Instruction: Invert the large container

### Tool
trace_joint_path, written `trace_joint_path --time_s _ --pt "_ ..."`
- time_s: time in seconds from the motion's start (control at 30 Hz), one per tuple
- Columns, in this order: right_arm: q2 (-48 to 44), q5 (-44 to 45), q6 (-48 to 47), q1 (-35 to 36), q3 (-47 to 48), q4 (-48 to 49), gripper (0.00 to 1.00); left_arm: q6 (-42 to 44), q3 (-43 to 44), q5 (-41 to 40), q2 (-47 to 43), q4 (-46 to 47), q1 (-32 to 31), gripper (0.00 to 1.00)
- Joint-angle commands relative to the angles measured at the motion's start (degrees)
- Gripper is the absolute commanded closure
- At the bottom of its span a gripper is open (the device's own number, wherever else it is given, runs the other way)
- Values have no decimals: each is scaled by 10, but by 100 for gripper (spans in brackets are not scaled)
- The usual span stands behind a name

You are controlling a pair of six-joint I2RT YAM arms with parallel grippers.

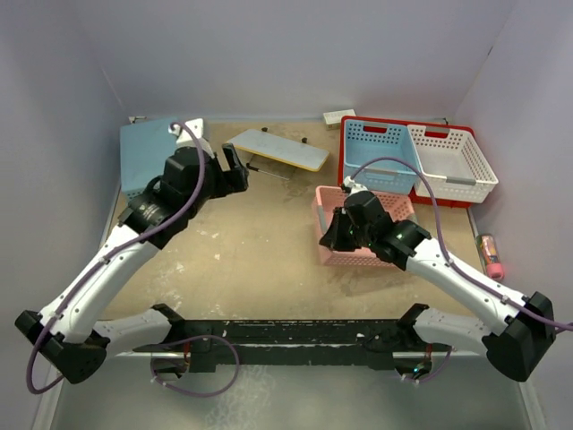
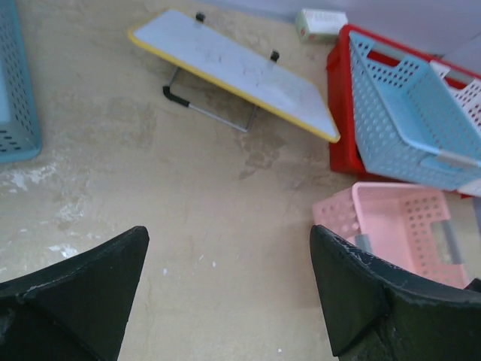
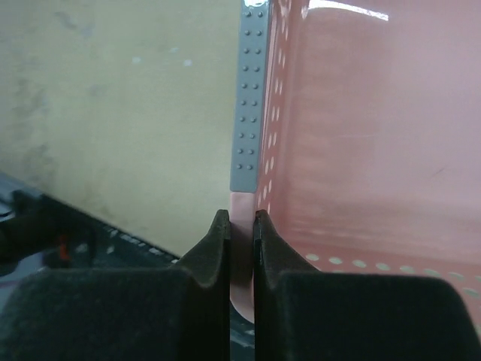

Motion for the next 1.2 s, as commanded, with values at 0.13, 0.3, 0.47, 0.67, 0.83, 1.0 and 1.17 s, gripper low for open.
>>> trace_joint_path --time_s 0.13,0.3,0.47,0.67,0.83,1.0,1.17 --pt "37 -222 96 46 66 223 100 -20 106 -102 -46 -49 -2 14" --pt "87 -316 113 91 122 322 100 -44 117 -178 -83 -83 -1 14" --pt "83 -401 165 94 138 425 100 -58 102 -214 -116 -107 -2 14" --pt "58 -401 280 92 41 562 100 -64 89 -229 -135 -105 -2 14" --pt "61 -398 368 71 -57 654 100 -60 84 -212 -123 -96 -1 15" --pt "7 -420 445 -27 -184 713 100 -59 82 -187 -99 -111 -2 15" --pt "-59 -444 455 -105 -263 657 100 -50 70 -157 -88 -99 -2 15"
